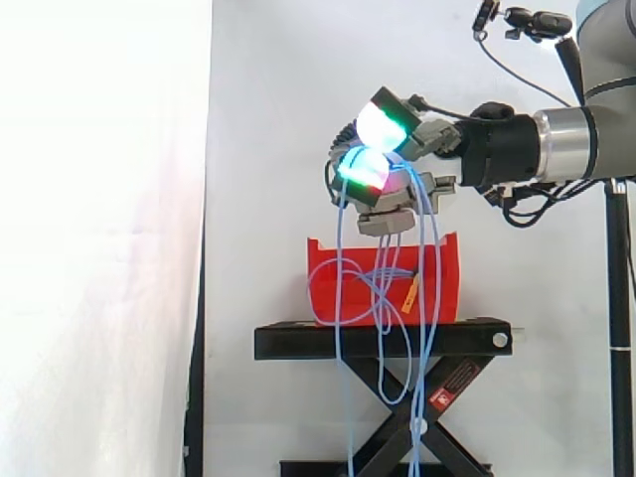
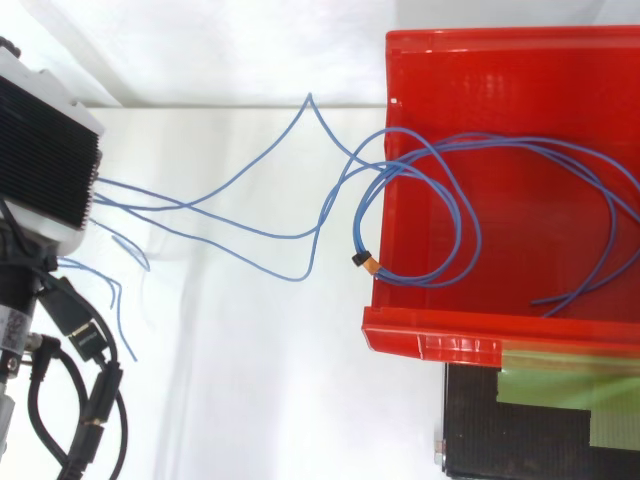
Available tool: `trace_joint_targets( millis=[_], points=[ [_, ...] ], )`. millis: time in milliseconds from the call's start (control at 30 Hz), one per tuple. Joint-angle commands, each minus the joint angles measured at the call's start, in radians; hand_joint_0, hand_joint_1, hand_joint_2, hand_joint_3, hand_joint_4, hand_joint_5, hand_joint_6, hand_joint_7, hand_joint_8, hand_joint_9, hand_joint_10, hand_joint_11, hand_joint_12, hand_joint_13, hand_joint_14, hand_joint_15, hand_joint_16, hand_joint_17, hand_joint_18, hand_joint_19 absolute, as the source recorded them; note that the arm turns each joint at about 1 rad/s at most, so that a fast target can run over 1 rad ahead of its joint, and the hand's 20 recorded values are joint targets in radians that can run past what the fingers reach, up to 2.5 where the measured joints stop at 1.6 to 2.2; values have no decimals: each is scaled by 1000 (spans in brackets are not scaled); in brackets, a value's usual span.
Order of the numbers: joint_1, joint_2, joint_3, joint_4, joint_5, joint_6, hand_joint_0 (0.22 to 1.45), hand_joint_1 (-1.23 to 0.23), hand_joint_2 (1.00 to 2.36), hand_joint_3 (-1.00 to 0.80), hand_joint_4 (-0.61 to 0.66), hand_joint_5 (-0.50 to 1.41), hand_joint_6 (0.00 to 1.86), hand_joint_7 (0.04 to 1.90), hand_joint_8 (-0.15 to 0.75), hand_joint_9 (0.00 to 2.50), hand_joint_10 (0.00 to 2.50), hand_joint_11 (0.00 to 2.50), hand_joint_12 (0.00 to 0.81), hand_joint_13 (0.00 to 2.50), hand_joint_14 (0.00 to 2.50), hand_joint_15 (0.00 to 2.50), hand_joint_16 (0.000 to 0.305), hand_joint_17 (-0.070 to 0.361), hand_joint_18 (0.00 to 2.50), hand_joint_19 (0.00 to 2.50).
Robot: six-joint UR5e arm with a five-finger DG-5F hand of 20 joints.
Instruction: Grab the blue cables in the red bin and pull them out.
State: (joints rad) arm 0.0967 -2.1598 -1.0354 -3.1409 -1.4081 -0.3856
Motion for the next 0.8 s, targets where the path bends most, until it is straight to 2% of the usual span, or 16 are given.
trace_joint_targets(
  millis=[0,200,333,467,667,767],
  points=[
    [0,0,0,-1,1,9,962,-1043,1007,-850,55,806,1102,415,200,1480,36,1408,289,1099,2500,820,39,87,1193,1968],
    [0,0,0,-1,1,20,973,-1040,1006,-852,48,801,1120,405,197,1489,36,1474,295,1108,2500,827,37,84,1224,1992],
    [2,0,0,-1,1,73,977,-1038,1006,-857,52,798,1126,400,189,1484,36,1502,293,1113,2500,816,37,84,1252,2032],
    [3,0,0,-1,1,93,982,-1038,1005,-868,50,799,1123,395,199,1461,33,1479,279,1131,2500,730,37,83,1276,2041],
    [5,0,0,-2,1,96,990,-1033,1004,-909,61,804,1084,406,197,1451,34,1446,258,1169,2500,562,36,81,1295,2051],
    [5,0,0,-1,1,96,993,-1032,1004,-927,58,807,1059,418,199,1453,34,1426,252,1180,2500,565,36,82,1307,2063]
  ],
)
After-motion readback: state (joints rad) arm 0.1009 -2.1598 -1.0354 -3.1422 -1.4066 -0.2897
